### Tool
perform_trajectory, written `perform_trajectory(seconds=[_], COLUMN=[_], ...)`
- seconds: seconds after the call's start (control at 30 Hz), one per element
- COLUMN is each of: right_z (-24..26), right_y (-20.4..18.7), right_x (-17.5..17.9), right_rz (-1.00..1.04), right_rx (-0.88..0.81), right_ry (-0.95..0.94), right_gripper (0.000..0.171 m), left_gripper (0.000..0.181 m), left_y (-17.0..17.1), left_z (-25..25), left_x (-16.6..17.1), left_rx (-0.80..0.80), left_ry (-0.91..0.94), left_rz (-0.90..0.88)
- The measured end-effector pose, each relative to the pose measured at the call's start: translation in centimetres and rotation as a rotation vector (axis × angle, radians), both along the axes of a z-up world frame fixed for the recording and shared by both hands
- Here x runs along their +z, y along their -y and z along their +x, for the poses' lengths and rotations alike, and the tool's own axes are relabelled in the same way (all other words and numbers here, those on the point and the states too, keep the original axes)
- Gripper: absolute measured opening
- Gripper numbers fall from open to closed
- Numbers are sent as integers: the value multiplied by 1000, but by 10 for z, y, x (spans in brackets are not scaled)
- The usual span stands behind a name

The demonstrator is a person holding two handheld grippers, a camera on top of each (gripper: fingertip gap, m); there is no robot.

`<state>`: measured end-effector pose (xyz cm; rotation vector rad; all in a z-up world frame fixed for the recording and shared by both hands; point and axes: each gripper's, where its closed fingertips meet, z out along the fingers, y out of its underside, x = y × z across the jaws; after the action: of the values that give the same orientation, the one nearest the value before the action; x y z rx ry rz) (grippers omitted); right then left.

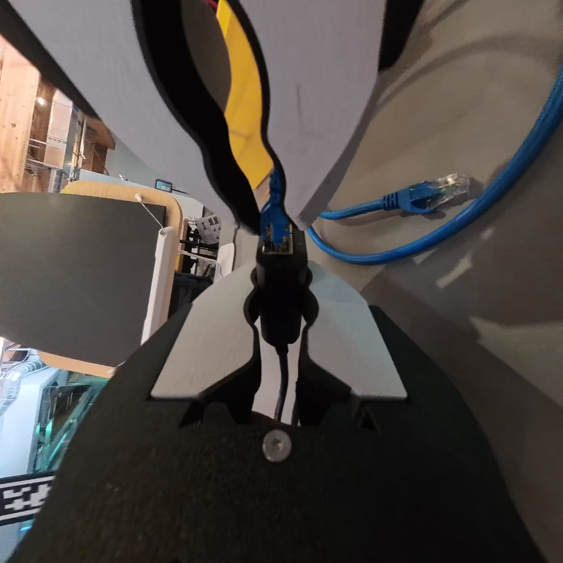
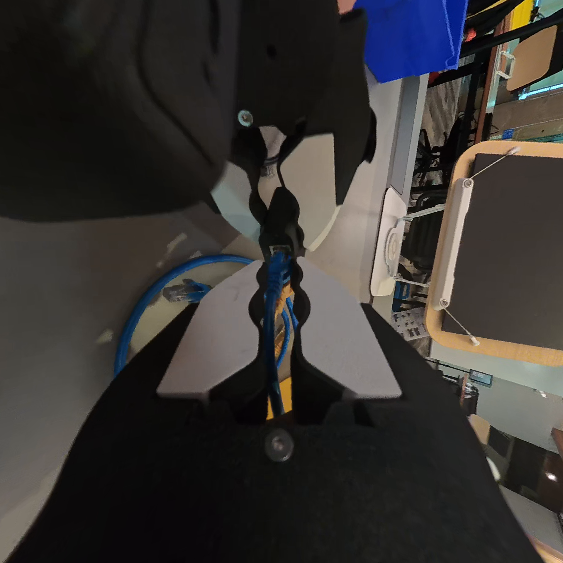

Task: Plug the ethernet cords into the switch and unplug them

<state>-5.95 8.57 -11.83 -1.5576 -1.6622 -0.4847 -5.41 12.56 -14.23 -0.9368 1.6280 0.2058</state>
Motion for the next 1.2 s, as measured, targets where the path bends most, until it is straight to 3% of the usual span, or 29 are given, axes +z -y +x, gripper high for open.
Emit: perform_trajectory(seconds=[0.17,0.5,0.73,0.87,1.2], right_z=[1,4,8,13,14], right_y=[4,7,11,13,9], right_x=[-6,-10,5,6,-11], right_rz=[-14,-49,-197,-258,-333], right_rx=[-14,-27,-243,-357,-460], right_ry=[-34,-124,-347,-524,-611], right_gripper=[13,14,21,11,11], left_gripper=[24,24,24,24,24], left_y=[2,5,-5,-6,-9], left_z=[1,5,1,0,-1], left_x=[-2,-7,3,6,1], left_rx=[1,19,54,57,69], left_ry=[-11,3,11,5,-19], left_rz=[60,17,108,162,173])
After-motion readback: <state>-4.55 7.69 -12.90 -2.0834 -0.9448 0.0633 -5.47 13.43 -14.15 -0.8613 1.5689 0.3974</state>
